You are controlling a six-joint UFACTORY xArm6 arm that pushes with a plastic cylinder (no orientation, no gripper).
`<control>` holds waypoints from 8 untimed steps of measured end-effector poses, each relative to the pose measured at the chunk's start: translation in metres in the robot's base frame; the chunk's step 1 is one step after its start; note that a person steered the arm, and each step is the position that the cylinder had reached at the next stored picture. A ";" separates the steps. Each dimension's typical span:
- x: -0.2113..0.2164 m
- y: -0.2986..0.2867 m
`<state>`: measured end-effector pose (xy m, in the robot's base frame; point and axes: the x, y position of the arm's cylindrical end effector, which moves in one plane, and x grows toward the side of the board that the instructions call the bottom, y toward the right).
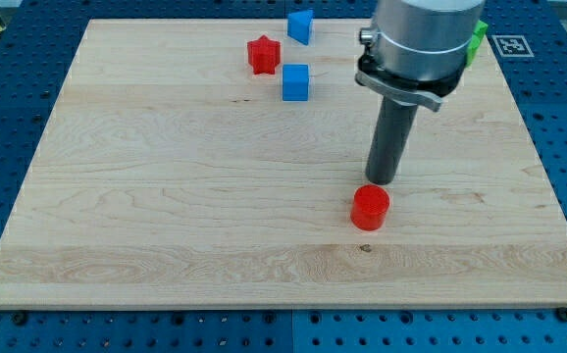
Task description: Move the blue cube to the center
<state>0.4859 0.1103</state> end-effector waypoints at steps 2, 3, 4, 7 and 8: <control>0.047 -0.024; 0.035 -0.024; -0.009 -0.024; -0.184 -0.024; -0.214 -0.042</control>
<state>0.2718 0.0686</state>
